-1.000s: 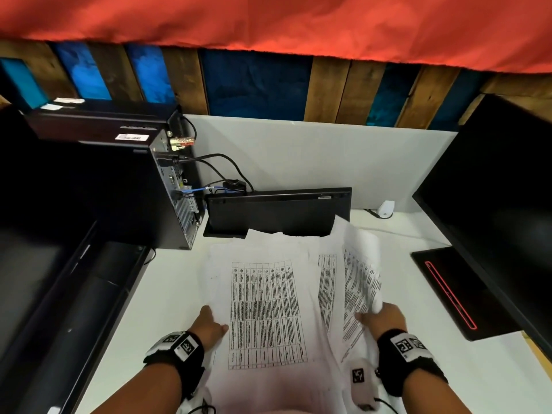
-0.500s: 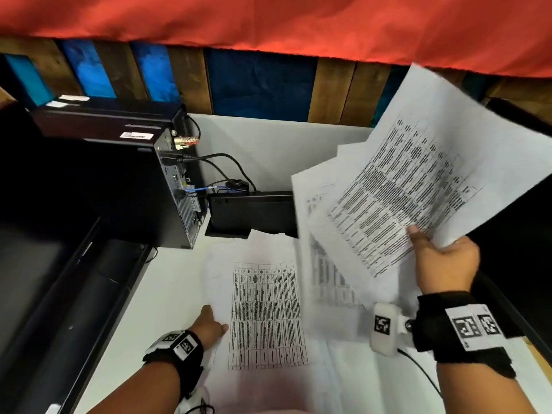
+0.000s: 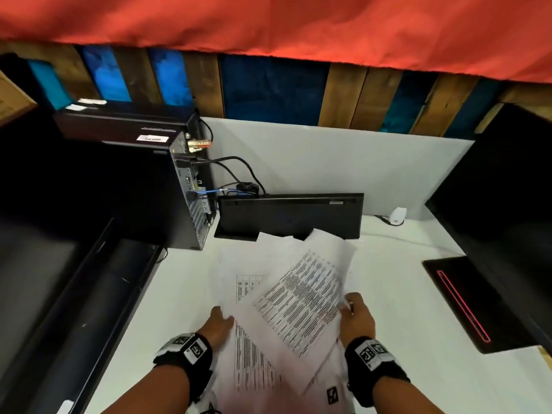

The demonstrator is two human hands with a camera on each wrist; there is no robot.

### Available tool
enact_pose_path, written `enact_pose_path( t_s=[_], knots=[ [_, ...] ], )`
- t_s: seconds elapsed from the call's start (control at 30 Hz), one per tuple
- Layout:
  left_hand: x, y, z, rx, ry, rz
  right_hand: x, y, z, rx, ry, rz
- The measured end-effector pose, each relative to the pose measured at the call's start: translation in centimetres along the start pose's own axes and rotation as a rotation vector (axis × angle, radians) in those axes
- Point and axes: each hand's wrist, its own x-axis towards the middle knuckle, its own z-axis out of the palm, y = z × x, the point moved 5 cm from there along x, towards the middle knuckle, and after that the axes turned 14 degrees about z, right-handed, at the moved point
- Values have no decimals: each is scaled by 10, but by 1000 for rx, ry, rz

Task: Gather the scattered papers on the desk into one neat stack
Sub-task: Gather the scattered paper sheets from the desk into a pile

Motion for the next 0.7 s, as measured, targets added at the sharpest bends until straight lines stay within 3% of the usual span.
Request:
enact_pose_path(
  t_s=[0.17,0.33,0.43,0.6,0.7],
  knots=[
    [-2,0,-6,169,-37,13,30,10,-13,-143,-62,154],
    [-4,4,2,-11,-43,25,20,5,7,-263,-150,166],
    [0,0,5,-91,7,40,6,4,29,-269,-157,149],
    [-1,-1,11,-37,-40,50,8,13,42,-154,-193,132],
    [-5,3,21,10,-67,75,12,17,39,-78,-96,137]
  ],
)
